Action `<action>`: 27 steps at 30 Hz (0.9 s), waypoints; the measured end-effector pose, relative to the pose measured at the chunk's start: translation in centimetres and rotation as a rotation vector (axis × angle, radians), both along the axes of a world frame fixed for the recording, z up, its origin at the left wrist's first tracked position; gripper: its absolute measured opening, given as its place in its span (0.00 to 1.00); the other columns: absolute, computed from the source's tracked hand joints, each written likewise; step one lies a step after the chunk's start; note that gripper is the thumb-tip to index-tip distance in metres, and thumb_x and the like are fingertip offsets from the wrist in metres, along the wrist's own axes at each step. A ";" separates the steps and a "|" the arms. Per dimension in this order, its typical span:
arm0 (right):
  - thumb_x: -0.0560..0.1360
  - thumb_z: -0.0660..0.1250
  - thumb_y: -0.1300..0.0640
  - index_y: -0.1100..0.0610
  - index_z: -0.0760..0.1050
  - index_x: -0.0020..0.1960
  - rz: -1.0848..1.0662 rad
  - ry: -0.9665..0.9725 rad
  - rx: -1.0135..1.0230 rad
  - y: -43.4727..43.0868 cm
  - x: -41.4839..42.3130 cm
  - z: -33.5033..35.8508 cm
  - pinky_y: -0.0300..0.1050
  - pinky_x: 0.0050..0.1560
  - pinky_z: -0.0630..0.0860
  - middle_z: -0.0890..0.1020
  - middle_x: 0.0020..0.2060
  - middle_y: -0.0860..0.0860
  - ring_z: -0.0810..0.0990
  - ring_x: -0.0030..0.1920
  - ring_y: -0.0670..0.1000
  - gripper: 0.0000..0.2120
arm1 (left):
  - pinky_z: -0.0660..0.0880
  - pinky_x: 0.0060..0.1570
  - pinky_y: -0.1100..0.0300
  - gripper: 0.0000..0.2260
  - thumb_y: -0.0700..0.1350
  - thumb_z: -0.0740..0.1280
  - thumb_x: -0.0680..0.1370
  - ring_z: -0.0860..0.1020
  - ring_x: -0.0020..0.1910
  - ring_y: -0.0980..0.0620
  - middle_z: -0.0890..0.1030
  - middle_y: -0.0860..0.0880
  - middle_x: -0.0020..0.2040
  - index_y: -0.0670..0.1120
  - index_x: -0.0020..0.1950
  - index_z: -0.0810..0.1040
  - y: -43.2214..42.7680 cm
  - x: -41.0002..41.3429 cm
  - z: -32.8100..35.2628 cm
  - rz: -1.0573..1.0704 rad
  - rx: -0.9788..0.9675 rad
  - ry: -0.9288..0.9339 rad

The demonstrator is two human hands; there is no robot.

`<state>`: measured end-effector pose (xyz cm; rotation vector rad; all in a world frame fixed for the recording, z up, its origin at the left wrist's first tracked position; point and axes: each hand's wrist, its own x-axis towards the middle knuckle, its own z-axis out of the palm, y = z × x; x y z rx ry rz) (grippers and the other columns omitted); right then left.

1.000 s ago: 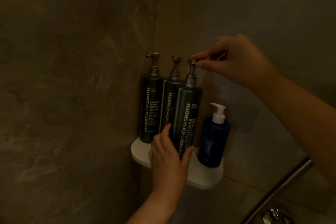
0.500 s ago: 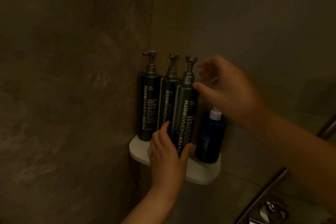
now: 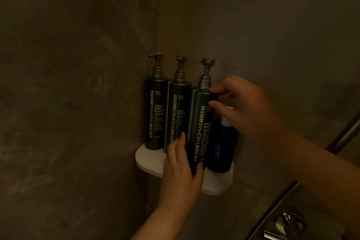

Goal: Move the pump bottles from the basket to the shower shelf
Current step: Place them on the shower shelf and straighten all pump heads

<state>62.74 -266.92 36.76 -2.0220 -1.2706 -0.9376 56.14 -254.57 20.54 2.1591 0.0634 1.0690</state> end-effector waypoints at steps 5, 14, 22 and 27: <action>0.71 0.71 0.55 0.54 0.77 0.50 -0.023 -0.014 -0.008 -0.4 0.5 0.1 0.48 0.46 0.77 0.78 0.44 0.48 0.78 0.46 0.47 0.09 | 0.63 0.66 0.61 0.33 0.47 0.67 0.76 0.62 0.68 0.55 0.61 0.51 0.70 0.49 0.75 0.53 -0.3 0.4 -0.2 0.046 0.052 0.006; 0.71 0.72 0.57 0.56 0.76 0.47 -0.059 0.028 -0.003 0.3 1.5 0.3 0.52 0.48 0.76 0.79 0.45 0.50 0.78 0.47 0.50 0.07 | 0.68 0.64 0.57 0.34 0.46 0.69 0.75 0.64 0.67 0.52 0.62 0.49 0.68 0.48 0.75 0.53 -0.3 1.3 0.7 0.117 0.119 0.030; 0.71 0.72 0.58 0.56 0.78 0.48 -0.078 0.065 0.003 0.8 2.4 0.7 0.47 0.49 0.76 0.78 0.44 0.49 0.77 0.47 0.49 0.06 | 0.72 0.61 0.55 0.34 0.42 0.69 0.74 0.67 0.66 0.51 0.62 0.49 0.67 0.49 0.74 0.53 -0.4 2.0 1.3 0.126 0.085 0.058; 0.70 0.72 0.59 0.57 0.79 0.48 -0.049 0.094 0.038 1.1 2.7 0.7 0.48 0.49 0.76 0.78 0.44 0.48 0.78 0.47 0.49 0.07 | 0.73 0.60 0.55 0.34 0.40 0.70 0.73 0.69 0.64 0.51 0.63 0.48 0.66 0.48 0.73 0.55 -0.4 2.1 1.2 0.128 0.061 0.054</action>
